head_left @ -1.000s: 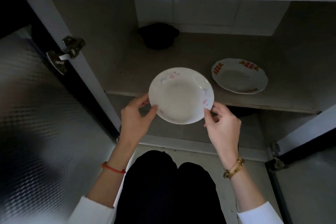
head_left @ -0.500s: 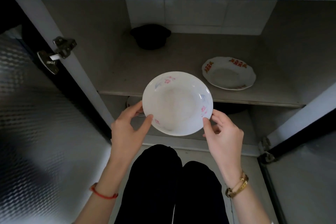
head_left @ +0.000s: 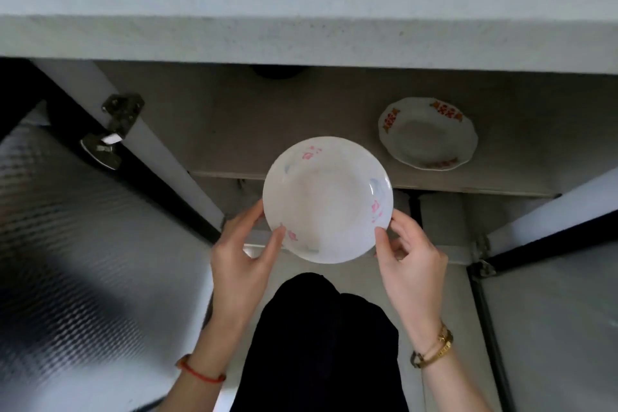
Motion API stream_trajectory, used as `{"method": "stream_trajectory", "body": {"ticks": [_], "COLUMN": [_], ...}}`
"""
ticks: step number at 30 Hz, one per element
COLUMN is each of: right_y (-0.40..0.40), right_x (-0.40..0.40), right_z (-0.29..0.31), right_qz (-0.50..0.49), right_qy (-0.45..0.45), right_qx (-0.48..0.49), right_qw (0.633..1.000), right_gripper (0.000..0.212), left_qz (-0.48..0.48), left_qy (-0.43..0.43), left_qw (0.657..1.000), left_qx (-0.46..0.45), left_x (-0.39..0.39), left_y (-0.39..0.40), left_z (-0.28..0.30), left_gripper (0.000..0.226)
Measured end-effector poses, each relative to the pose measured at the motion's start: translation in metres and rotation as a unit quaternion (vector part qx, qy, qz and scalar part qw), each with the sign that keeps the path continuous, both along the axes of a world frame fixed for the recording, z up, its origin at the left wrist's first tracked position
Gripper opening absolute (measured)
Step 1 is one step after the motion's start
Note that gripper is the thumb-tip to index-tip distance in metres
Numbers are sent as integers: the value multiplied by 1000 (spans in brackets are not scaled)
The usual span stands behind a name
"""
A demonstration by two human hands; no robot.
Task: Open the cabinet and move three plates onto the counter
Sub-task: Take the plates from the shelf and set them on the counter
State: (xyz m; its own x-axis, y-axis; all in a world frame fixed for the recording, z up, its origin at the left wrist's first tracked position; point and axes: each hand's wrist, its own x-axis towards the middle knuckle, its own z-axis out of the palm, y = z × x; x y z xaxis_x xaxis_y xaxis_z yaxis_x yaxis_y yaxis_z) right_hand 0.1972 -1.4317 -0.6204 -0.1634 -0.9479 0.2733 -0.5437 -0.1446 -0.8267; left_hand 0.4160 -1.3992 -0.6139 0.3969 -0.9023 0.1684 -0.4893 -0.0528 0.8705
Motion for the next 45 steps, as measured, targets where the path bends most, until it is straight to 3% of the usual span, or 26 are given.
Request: {"method": "stream_trajectory", "body": {"ticks": [8,19,24,33,45], "right_y": [40,92,110,117,61], "right_x": [-5,-24,-29,-43,-48], "right_z": [96,285,354,425,442], "right_qz": [3,-6,-18,7,3], "right_qy": [7,-4,-38,-70,-71], "right_qx": [52,85,98,77,58], "right_qw": [999,996,994,995,996], "right_gripper": [31,28,32,28,23], "left_qz": [9,22,50,40,16], "left_qy": [-8,63,136,126,128], "left_qw": [998,994,986,990,991], "left_qx": [64,91,80,51,36], "left_x": [-10,-33,-48,-57,-62], "left_y": [40,92,105,116,56], "left_z": [103,297,365,427,445], "left_gripper": [47,42,49,47,56]}}
